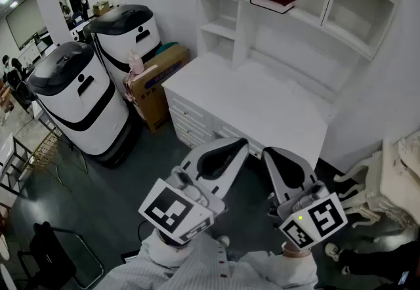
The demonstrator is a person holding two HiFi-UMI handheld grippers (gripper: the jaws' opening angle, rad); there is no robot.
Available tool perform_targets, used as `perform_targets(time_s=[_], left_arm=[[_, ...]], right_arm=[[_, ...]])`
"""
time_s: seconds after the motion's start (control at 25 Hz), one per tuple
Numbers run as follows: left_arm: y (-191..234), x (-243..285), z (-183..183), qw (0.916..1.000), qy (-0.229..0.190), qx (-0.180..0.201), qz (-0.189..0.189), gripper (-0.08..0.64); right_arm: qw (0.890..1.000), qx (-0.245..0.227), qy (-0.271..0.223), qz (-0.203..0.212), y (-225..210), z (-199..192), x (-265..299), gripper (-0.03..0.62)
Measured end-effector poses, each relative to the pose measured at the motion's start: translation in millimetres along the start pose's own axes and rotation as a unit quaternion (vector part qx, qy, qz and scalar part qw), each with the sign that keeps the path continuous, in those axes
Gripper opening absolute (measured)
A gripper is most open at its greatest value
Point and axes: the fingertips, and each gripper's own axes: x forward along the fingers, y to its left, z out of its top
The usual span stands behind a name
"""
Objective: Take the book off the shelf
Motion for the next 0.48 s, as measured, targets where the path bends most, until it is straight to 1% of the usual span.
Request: perform_targets(time_s=[0.2, 0.48], left_arm=[[-9, 8, -7, 0.9999, 0.01, 0.004, 0.003, 0.011], [-20, 15, -23, 0.9995, 0.03, 0.009, 0.01, 0.011]], right_arm=[[1.0, -0.009, -0.004, -0.002, -3, 3, -12, 0.014], [1.0, -0.006, 0.013, -0.015, -16, -13, -25, 0.014]])
